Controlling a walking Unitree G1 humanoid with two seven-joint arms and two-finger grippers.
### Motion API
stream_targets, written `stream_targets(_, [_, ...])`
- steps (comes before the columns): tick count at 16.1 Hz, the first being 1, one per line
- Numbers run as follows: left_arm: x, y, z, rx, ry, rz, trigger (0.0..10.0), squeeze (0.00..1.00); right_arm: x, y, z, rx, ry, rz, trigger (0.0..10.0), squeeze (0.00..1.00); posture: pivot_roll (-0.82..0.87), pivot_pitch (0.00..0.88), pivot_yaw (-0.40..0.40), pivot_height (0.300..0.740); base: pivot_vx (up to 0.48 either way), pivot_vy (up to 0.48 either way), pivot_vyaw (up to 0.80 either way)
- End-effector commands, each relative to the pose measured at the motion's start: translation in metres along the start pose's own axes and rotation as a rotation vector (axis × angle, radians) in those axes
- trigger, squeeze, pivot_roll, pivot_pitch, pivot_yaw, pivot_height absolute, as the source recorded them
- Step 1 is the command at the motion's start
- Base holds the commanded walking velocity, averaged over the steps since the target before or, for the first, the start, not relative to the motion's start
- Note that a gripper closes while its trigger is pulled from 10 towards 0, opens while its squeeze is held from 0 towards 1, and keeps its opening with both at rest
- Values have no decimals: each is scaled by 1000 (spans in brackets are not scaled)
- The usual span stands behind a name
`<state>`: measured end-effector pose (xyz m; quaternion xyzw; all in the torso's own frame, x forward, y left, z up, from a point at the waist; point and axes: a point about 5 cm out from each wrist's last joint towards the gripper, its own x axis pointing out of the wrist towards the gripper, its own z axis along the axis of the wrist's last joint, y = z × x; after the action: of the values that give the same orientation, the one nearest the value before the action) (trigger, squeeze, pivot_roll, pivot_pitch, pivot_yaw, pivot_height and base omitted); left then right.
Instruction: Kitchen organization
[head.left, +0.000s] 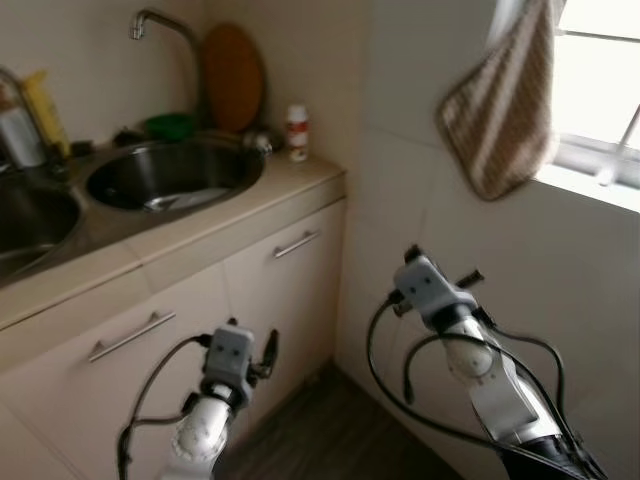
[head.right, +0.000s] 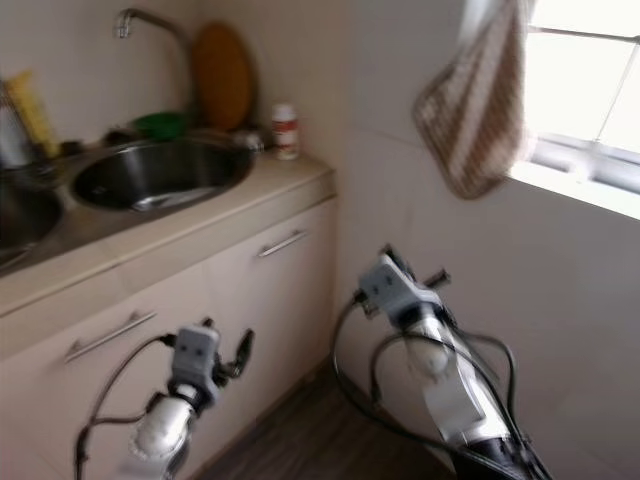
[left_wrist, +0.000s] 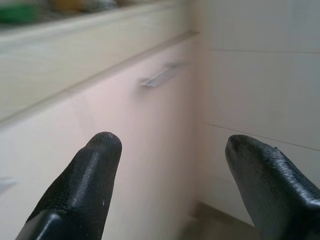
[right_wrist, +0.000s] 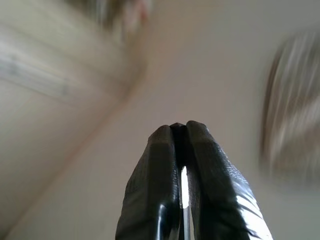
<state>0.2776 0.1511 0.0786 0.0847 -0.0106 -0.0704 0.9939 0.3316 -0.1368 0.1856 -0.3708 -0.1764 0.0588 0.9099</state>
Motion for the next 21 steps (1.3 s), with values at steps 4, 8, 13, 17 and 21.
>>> stream_targets(4, [12,16,48,47,-238,103,10000,0,3,-13,35,24,-219,-59,10000,0,-20,0,-13,740,0,0,800])
stream_targets(8, [17,29,85,107,-392,166,10000,0,1,-11,41,87,-275,-61,10000,0,-18,0,-14,740,0,0,800])
stream_targets(13, [17,27,90,85,-414,167,10000,0,2,-21,51,55,-347,-121,10000,0,-18,0,-9,740,123,0,320])
stream_targets(17, [19,37,98,106,-439,216,10000,0,2,-30,68,123,-470,-171,10000,0,-12,0,-8,740,426,0,558])
stream_targets(21, [20,34,99,120,-446,204,10000,0,7,-33,85,62,-567,-182,10000,0,-11,0,-7,740,427,0,741])
